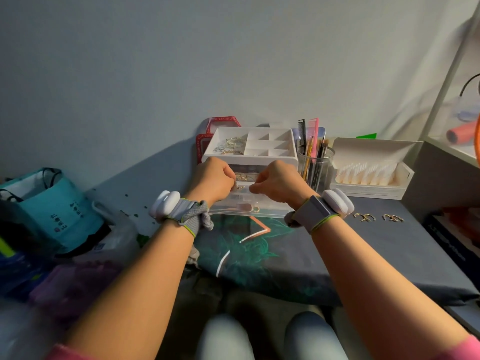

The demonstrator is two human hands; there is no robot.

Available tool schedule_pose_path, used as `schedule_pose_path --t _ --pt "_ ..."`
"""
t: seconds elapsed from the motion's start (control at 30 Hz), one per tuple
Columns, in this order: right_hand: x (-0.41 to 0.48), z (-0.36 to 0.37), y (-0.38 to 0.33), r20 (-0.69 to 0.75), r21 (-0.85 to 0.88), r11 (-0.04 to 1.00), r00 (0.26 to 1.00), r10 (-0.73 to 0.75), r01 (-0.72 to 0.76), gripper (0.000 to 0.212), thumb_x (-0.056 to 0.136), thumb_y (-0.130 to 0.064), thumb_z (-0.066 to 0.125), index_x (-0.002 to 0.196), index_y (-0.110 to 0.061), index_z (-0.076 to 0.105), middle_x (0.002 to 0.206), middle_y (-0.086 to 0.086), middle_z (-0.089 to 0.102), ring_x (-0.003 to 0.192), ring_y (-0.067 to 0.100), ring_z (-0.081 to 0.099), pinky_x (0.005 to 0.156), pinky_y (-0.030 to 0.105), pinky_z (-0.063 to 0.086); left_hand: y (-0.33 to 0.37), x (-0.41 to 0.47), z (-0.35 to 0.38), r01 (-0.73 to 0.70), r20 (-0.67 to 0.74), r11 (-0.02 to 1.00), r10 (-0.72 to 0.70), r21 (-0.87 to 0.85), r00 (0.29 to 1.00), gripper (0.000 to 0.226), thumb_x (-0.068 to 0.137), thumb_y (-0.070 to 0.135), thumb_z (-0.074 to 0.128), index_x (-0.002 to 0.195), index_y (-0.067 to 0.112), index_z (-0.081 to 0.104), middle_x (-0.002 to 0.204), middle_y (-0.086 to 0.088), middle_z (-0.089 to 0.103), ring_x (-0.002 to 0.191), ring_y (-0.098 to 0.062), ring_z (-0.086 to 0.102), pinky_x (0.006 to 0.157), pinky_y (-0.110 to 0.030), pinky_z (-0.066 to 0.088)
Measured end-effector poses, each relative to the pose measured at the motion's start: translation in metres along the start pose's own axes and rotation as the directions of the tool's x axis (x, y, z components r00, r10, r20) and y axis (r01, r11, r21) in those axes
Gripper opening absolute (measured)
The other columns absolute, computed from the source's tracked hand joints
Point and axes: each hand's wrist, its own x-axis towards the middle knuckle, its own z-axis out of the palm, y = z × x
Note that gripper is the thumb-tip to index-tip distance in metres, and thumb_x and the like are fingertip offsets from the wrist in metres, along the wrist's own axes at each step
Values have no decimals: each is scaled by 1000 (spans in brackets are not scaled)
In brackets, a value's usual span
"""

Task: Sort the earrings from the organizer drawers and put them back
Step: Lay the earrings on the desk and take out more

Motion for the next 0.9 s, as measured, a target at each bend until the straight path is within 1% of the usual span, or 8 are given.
schedule_pose_path --t 0.1,0.2,0.4,0.5,0.7,0.77,0.83,0.9 --pt "10 3 -5 12 -13 1000 1000 -4 4 11 76 -21 73 80 -10 75 78 10 72 66 20 61 67 35 56 -3 4 -3 2 -18 1000 -2 11 1000 30 84 -4 56 71 16 73 94 -4 73 90 -23 65 71 -26 48" --pt "22 9 -10 23 -24 1000 1000 -2 2 9 74 -21 77 81 -16 76 84 6 72 78 23 67 76 39 59 -9 12 -6 3 -14 999 -3 40 1000 31 85 -6 54 75 15 74 100 -7 72 94 -25 64 76 -28 49" --pt "47 24 -20 106 -85 996 994 -4 13 31 69 -20 82 96 -9 72 96 9 71 88 25 67 83 40 58 -21 34 -1 12 39 989 -18 150 999 12 84 7 71 86 18 74 105 -8 71 89 -25 63 73 -30 47" --pt "56 30 -24 177 -143 990 984 8 18 32 69 -20 83 97 -7 72 96 10 71 89 25 67 84 41 58 -23 43 3 1 58 976 -14 218 998 8 85 11 71 90 18 74 107 -8 70 89 -27 63 72 -29 46" --pt "65 36 -29 255 -236 970 967 2 60 18 73 -14 78 89 -8 70 79 4 66 76 20 65 76 32 57 -28 62 15 -10 99 941 -25 339 995 22 82 12 72 104 13 70 111 -10 67 93 -32 65 79 -36 53" --pt "67 40 -28 267 -251 966 964 2 67 11 77 -11 73 86 -9 68 80 5 66 76 22 66 75 32 57 -30 66 19 -18 121 931 -28 365 992 22 82 10 71 104 12 69 108 -10 68 92 -32 65 79 -39 54" --pt "67 43 -25 263 -242 968 965 0 66 14 80 -7 67 94 -5 68 85 6 65 80 23 65 73 32 55 -32 68 22 -30 142 928 -25 373 990 19 84 8 67 102 10 69 107 -11 68 92 -33 65 80 -40 54" --pt "70 47 -22 254 -248 966 967 -2 67 15 82 -7 65 97 -4 68 84 6 60 77 22 58 67 28 46 -34 72 24 -44 165 928 -19 371 986 16 85 6 65 99 8 70 105 -13 68 91 -34 65 83 -43 56"
